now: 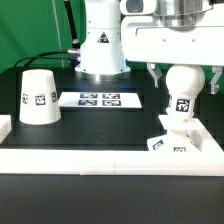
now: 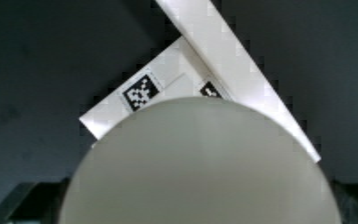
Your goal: Assemble lamp
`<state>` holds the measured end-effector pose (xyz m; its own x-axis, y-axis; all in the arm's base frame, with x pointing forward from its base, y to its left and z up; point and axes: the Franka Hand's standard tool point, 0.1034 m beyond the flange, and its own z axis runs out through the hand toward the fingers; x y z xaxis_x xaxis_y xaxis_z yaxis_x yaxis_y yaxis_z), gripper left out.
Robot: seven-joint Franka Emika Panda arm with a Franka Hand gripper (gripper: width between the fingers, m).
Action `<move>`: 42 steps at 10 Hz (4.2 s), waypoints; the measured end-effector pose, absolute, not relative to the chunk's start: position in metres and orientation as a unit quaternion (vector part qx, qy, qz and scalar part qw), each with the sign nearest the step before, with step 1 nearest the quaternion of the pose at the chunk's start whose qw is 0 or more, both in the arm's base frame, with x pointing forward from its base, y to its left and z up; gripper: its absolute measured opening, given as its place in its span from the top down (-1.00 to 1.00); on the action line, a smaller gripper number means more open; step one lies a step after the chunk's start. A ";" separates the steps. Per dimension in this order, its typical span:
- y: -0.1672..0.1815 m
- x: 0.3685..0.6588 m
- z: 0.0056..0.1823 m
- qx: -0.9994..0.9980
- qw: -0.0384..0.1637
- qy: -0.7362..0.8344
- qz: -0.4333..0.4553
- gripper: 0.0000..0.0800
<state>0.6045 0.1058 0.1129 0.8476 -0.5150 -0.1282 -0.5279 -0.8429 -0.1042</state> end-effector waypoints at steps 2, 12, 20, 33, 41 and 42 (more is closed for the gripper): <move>0.106 0.604 0.113 -0.974 0.071 0.212 0.043 -0.75; 0.111 0.608 0.116 -0.962 0.038 -0.272 -0.002 -0.75; 0.106 0.608 0.114 -0.900 0.026 -0.435 0.000 -0.65; 0.104 0.610 0.114 -1.000 0.025 -0.016 0.006 -0.45; 0.102 0.610 0.112 -0.951 0.035 0.305 0.019 -0.45; 0.105 0.610 0.112 -0.931 0.037 0.363 0.021 -0.45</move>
Offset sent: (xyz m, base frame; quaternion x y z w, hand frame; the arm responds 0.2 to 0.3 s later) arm -0.0018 0.0019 0.0046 -0.0413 0.0270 -0.2823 0.9581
